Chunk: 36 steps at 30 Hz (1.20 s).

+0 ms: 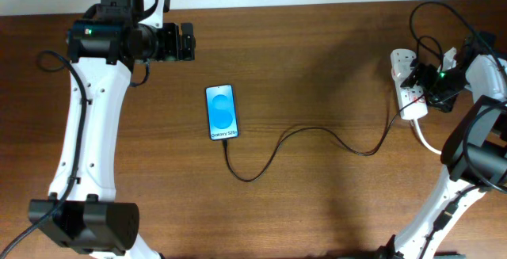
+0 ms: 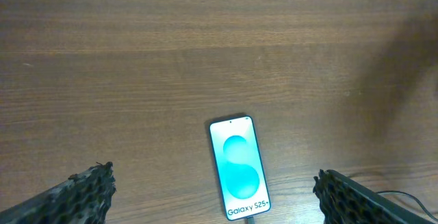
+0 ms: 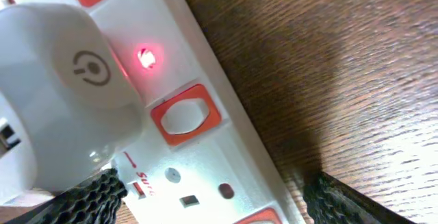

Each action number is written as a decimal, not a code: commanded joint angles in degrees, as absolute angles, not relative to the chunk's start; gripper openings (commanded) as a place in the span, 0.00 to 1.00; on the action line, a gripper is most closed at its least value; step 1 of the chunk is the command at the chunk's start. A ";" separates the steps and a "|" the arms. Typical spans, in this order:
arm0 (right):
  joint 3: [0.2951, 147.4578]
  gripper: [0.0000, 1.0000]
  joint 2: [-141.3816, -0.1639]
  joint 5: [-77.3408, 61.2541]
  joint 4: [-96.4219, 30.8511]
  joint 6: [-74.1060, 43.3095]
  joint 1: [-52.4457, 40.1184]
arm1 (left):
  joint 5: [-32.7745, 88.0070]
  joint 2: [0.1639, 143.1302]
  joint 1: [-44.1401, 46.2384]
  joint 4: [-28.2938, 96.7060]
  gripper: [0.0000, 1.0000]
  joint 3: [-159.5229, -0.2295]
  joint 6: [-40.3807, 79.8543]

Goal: Plug charger to phone and switch on socket

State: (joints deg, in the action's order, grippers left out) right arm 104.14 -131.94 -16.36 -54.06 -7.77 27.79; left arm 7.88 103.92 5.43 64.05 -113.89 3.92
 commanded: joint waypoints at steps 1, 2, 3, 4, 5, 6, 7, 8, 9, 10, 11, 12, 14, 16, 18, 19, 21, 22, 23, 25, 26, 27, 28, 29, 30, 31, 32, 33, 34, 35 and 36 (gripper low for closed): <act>106.61 0.90 -135.33 -9.93 -52.80 -11.77 31.66 | 7.46 104.12 5.10 64.12 0.99 -113.78 3.38; 108.27 0.90 -135.33 -10.07 -53.84 -12.19 32.99 | 7.46 104.12 5.10 64.12 0.99 -113.78 3.38; 110.21 0.90 -135.28 -10.07 -55.29 -12.38 34.39 | 7.46 104.12 5.10 64.12 0.99 -113.78 3.38; 112.77 0.90 -135.26 -10.07 -57.10 -12.38 36.01 | 7.46 104.12 5.10 64.12 0.99 -113.78 3.38; 114.58 0.90 -135.26 -10.07 -58.39 -12.36 37.04 | 7.46 104.12 5.10 64.12 0.99 -113.78 3.38; 116.97 0.90 -135.26 -10.07 -60.25 -12.34 38.11 | 7.46 104.12 5.10 64.12 0.99 -113.78 3.38; 118.96 0.90 -135.26 -10.07 -61.84 -12.34 38.85 | 7.46 104.12 5.10 64.12 0.99 -113.78 3.38; 121.16 0.90 -135.26 -10.13 -63.61 -12.34 39.57 | 7.46 104.12 5.10 64.12 0.99 -113.78 3.38; 124.09 0.90 -135.26 -10.74 -65.82 -12.29 40.29 | 7.46 104.12 5.10 64.12 0.99 -113.78 3.38; 127.42 0.90 -135.26 -11.66 -68.45 -12.14 40.86 | 7.44 104.12 5.10 64.10 0.99 -113.78 3.38; 130.67 0.90 -135.26 -13.13 -71.02 -10.94 41.25 | 7.46 104.12 5.10 64.12 0.99 -113.78 3.38; 133.64 0.89 -135.22 -14.37 -73.28 -10.26 41.34 | 7.46 104.12 5.10 64.12 0.99 -113.78 3.38; 141.45 0.87 -134.61 -17.26 -79.05 -7.64 41.28 | 7.46 104.12 5.10 64.10 0.99 -113.78 3.38; 147.83 0.87 -133.58 -20.12 -83.68 -5.04 40.86 | 7.46 104.12 5.10 64.12 0.99 -113.78 3.38; 156.46 0.87 -131.61 -24.53 -90.06 -1.67 40.10 | 7.46 104.12 5.10 64.12 0.99 -113.78 3.38; 160.68 0.87 -130.67 -26.02 -92.97 -0.40 39.51 | 7.46 104.12 5.10 64.12 0.99 -113.78 3.38; 168.05 0.89 -128.95 -26.61 -97.34 1.15 38.06 | 7.46 104.12 5.10 64.12 0.99 -113.78 3.38; 170.25 0.93 -127.76 -26.65 -97.34 1.06 37.26 | 7.46 104.12 5.10 64.12 0.99 -113.78 3.38; 171.04 0.98 -124.97 -26.83 -97.34 1.08 35.68 | 7.46 104.12 5.10 64.12 0.99 -113.78 3.38; 171.02 0.99 -120.01 -26.79 -97.32 1.10 32.84 | 7.46 104.12 5.10 64.10 0.99 -113.78 3.38; 171.02 0.98 -117.97 -26.81 -97.32 1.08 31.53 | 7.46 104.12 5.10 64.12 0.99 -113.78 3.38; 171.02 0.99 -115.92 -26.81 -97.34 1.08 29.98 | 7.46 104.12 5.10 64.12 0.99 -113.78 3.38; 171.02 0.99 -113.82 -26.81 -97.34 1.04 28.18 | 7.44 104.12 5.10 64.12 0.99 -113.78 3.38; 171.02 0.98 -110.06 -26.79 -97.32 1.06 24.53 | 7.46 104.12 5.10 64.12 0.99 -113.78 3.38; 171.02 0.99 -108.36 -26.83 -97.30 1.08 22.59 | 7.46 104.12 5.10 64.12 0.99 -113.78 3.38; 171.02 0.98 -106.37 -26.55 -97.30 1.08 20.10 | 7.46 104.12 5.10 64.12 1.00 -113.78 3.38; 171.02 0.98 -104.92 -26.57 -97.30 1.08 18.09 | 7.46 104.12 5.10 64.12 0.99 -113.78 3.38; 171.02 0.99 -103.61 -26.70 -97.32 1.04 16.23 | 7.46 104.12 5.10 64.12 0.99 -113.78 3.38; 171.02 0.99 -102.35 -26.92 -97.32 1.04 14.28 | 7.46 104.12 5.10 64.12 0.99 -113.78 3.38; 171.02 0.98 -100.82 -26.98 -97.30 1.08 11.49 | 7.46 104.12 5.10 64.12 0.99 -113.78 3.38; 171.02 0.98 -100.01 -27.00 -97.30 1.08 9.98 | 7.46 104.12 5.10 64.12 0.99 -113.78 3.38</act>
State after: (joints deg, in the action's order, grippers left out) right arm 171.02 -102.00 -26.61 -96.97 0.49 14.72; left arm 7.88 103.92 5.43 64.03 -113.89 3.92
